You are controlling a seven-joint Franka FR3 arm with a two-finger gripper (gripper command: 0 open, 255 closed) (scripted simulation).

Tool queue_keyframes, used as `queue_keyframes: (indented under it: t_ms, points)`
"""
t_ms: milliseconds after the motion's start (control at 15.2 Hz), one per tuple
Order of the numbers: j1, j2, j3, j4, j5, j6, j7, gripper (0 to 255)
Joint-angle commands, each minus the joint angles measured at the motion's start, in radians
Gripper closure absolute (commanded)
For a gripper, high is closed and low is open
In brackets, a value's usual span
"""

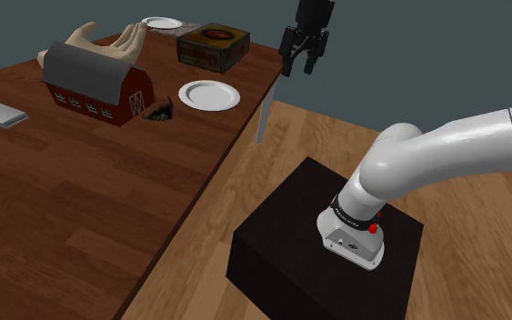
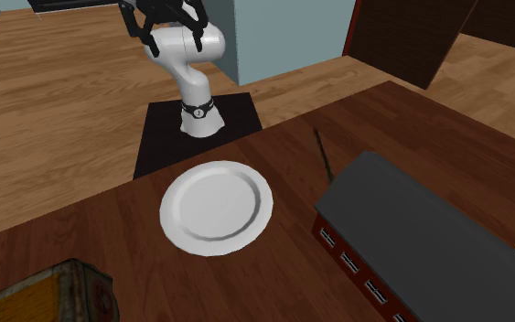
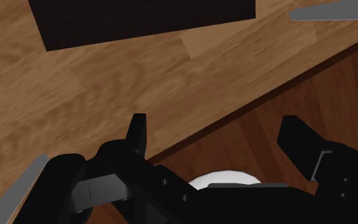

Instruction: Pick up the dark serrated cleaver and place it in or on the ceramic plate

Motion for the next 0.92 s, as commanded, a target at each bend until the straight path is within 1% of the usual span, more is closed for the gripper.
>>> queue_keyframes:
  t_ms: [0, 396, 858]
  points:
    - [0.000, 0.000, 0.000, 0.000, 0.000, 0.000, 0.000, 0]
    - [0.046, 0.207, 0.035, 0.073, 0.087, 0.103, 0.033, 0]
    - [0.093, 0.459, 0.070, 0.212, 0.178, 0.186, 0.056, 0]
